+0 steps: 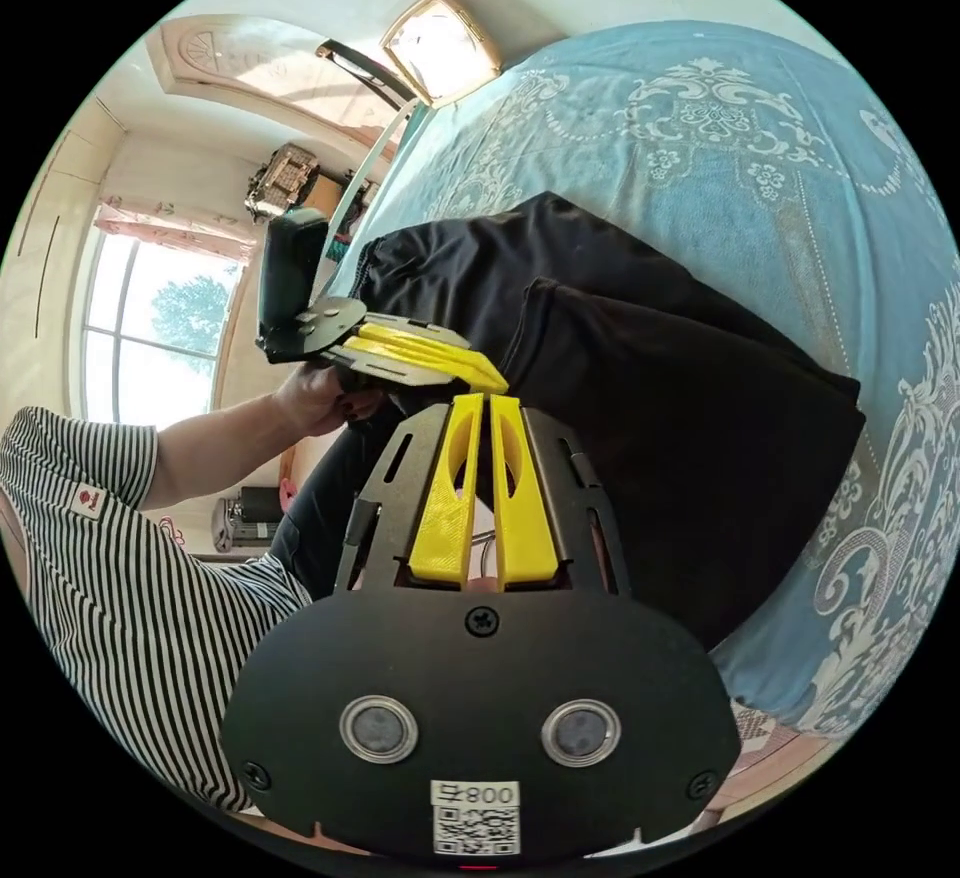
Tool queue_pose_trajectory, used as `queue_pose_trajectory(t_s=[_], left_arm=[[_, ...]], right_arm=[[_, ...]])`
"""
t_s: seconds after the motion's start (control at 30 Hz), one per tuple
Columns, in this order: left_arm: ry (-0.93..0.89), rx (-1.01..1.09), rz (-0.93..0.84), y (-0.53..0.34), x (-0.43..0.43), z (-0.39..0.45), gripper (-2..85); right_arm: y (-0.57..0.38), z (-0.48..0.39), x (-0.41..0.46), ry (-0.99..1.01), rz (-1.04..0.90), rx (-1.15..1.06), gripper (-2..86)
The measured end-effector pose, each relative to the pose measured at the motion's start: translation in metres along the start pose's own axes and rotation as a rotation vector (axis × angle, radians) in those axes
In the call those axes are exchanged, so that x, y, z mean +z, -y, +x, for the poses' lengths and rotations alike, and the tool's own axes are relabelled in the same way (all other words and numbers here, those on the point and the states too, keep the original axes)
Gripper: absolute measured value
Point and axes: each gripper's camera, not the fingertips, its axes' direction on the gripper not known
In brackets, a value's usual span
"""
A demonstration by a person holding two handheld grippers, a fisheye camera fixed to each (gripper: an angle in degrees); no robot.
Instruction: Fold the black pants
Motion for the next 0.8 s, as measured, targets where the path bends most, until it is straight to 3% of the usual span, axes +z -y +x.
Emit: queue_pose_trajectory(t_s=[0.2, 0.4, 0.8], left_arm=[[0.093, -0.001, -0.089, -0.025, 0.017, 0.016, 0.1], [0.187, 0.055, -0.071, -0.038, 0.024, 0.04, 0.1], [0.269, 0.025, -0.034, -0.056, 0.014, 0.08, 0.1]], right_arm=[[0.048, 0.019, 0.021, -0.156, -0.04, 0.017, 0.2], [0.062, 0.016, 0.039, -0.279, -0.102, -0.029, 0.0], [0.011, -0.009, -0.016, -0.139, -0.06, -0.065, 0.1]])
